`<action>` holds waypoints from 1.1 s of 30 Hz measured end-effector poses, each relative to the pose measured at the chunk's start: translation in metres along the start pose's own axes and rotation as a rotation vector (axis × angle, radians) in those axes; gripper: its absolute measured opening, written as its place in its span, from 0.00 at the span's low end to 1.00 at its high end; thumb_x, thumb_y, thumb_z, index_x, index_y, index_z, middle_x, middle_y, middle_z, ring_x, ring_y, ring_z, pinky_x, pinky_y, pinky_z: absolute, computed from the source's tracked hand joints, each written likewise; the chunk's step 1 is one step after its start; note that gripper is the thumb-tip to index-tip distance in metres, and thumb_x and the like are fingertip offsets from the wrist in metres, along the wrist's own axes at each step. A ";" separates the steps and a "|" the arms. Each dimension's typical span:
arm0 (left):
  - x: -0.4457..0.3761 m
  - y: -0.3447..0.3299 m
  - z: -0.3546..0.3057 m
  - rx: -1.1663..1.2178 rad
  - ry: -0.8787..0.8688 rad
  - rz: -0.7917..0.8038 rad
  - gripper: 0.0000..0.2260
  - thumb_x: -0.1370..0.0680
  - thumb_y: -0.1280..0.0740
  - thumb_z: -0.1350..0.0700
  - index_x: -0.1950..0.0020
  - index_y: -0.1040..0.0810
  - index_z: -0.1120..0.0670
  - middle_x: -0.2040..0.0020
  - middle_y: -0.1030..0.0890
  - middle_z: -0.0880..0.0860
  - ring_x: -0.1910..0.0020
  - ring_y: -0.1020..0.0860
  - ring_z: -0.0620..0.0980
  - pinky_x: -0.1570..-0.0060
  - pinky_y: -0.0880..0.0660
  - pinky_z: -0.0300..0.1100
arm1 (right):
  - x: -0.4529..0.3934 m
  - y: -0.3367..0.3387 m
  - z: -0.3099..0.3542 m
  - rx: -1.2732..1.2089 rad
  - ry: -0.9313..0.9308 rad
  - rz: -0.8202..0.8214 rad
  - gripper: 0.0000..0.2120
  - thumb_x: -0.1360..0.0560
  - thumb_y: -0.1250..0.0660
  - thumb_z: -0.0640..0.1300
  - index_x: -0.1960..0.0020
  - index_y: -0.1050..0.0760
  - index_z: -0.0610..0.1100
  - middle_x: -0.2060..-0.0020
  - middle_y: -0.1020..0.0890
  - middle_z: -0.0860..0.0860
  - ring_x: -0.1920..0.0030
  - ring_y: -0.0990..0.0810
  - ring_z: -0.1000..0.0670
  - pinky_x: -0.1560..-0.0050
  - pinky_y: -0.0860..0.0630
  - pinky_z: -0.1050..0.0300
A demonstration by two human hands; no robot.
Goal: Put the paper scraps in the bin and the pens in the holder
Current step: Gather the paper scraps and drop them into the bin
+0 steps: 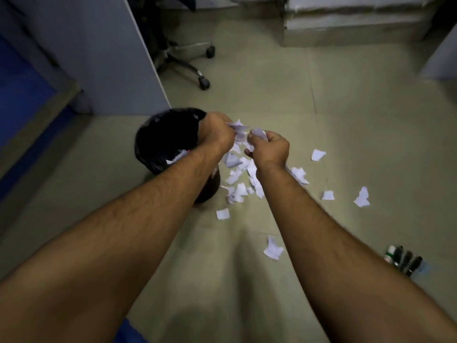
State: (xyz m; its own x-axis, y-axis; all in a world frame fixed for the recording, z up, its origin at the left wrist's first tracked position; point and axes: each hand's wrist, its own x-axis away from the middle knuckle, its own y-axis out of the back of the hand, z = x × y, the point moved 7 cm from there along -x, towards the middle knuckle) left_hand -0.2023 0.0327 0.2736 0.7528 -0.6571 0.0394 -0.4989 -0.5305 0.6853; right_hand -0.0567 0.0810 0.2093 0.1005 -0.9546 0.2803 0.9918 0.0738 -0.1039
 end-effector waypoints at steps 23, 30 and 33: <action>-0.073 0.082 0.083 -0.082 0.163 -0.108 0.09 0.25 0.34 0.63 0.52 0.16 0.52 0.48 0.16 0.54 0.50 0.18 0.56 0.49 0.20 0.46 | 0.021 -0.149 0.027 0.716 0.218 0.175 0.19 0.32 0.32 0.43 0.41 0.20 0.50 0.47 0.16 0.50 0.45 0.19 0.47 0.45 0.26 0.60; -0.053 0.048 0.025 -0.134 -0.079 0.011 0.08 0.28 0.32 0.56 0.51 0.17 0.50 0.49 0.16 0.50 0.48 0.19 0.52 0.50 0.21 0.41 | 0.008 -0.090 0.040 0.590 0.229 0.042 0.13 0.31 0.32 0.45 0.47 0.19 0.50 0.57 0.14 0.53 0.56 0.19 0.51 0.50 0.25 0.61; -0.032 0.018 0.011 -0.158 -0.151 0.086 0.11 0.28 0.32 0.55 0.47 0.17 0.50 0.48 0.16 0.51 0.47 0.19 0.53 0.48 0.21 0.42 | 0.005 -0.054 0.036 0.556 0.231 0.007 0.12 0.30 0.33 0.45 0.47 0.19 0.49 0.59 0.15 0.52 0.56 0.18 0.50 0.52 0.24 0.59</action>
State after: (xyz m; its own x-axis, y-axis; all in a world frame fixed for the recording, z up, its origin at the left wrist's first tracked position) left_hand -0.2401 0.0389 0.2769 0.6317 -0.7752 0.0017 -0.4760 -0.3862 0.7901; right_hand -0.1073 0.0825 0.2505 0.1493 -0.9870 0.0603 0.8898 0.1607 0.4272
